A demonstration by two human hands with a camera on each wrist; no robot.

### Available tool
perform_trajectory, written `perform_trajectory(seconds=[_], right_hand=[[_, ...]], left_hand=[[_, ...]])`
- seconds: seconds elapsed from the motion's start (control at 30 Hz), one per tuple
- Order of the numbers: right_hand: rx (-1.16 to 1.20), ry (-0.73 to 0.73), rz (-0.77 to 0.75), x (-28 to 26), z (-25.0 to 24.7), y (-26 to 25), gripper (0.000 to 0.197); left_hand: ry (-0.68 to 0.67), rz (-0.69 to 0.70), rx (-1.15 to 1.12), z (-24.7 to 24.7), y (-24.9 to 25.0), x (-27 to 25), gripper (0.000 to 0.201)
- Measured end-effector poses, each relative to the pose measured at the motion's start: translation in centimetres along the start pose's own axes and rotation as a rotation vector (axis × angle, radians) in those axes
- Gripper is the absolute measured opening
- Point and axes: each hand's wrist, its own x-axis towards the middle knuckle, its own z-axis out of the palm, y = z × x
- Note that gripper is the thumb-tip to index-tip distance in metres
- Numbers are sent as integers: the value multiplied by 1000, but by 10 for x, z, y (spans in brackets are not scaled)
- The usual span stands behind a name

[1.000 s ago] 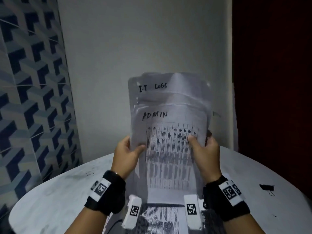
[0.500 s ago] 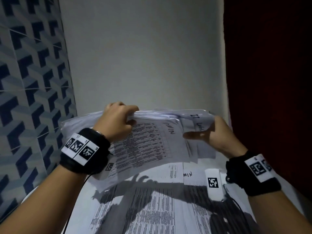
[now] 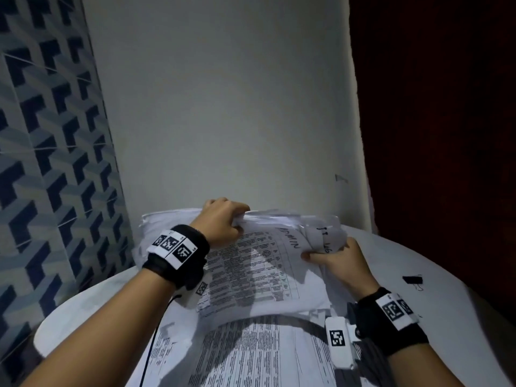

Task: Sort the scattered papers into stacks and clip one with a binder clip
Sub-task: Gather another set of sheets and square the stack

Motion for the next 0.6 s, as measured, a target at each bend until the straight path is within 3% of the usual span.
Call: perform_trajectory(seconds=[0.07, 0.13, 0.2, 0.27, 0.37, 0.47, 0.53, 0.6], right_hand=[[50, 6, 47, -3, -2, 11, 35], [4, 14, 41, 0, -7, 29, 30], [-41, 0, 22, 1, -10, 40, 31], [-17, 7, 28, 1, -12, 50, 39], [100, 6, 41, -3, -14, 53, 27], [94, 32, 88, 7, -15, 60, 31], [128, 84, 151, 14, -14, 60, 34], [149, 105, 196, 18, -14, 60, 40]], left_hand=[[-26, 5, -24, 15, -3, 1, 7], [-41, 5, -42, 27, -8, 1, 19], [-5, -17, -56, 36, -20, -4, 41], [132, -85, -95, 43, -40, -17, 74], [412, -392, -370, 53, -77, -58, 118], [383, -766, -854, 78, -124, -100, 149], [210, -882, -1128, 93, -139, -111, 145], [60, -904, -1252, 101, -142, -109, 109]])
